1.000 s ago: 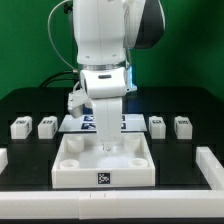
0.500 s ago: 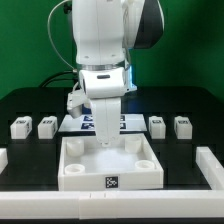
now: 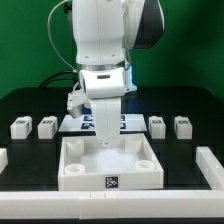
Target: Assemble one leg
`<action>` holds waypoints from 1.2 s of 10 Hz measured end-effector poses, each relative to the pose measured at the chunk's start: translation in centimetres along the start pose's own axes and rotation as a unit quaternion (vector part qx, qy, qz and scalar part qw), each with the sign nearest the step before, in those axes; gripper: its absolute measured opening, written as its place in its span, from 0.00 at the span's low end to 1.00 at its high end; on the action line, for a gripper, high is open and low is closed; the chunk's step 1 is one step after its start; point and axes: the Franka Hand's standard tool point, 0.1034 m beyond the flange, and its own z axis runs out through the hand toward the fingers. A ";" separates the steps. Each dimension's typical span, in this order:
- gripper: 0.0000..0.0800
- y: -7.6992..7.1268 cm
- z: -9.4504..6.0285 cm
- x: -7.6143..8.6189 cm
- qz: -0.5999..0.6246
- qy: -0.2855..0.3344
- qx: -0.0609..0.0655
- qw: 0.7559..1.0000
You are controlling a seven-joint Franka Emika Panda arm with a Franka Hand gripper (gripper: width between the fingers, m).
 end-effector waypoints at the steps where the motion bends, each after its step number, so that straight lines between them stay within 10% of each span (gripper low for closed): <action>1: 0.07 1.3 -0.3 1.8 0.015 0.002 -0.005 1.000; 5: 0.07 5.4 -0.2 8.4 0.038 0.020 -0.022 0.999; 9: 0.07 5.4 0.2 8.4 0.052 0.015 0.001 0.999; 12: 0.53 5.3 0.2 8.3 0.053 0.015 0.002 0.998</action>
Offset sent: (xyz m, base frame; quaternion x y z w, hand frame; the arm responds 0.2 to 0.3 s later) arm 0.0435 0.0736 0.0043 -0.0244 0.0162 -0.0015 0.9996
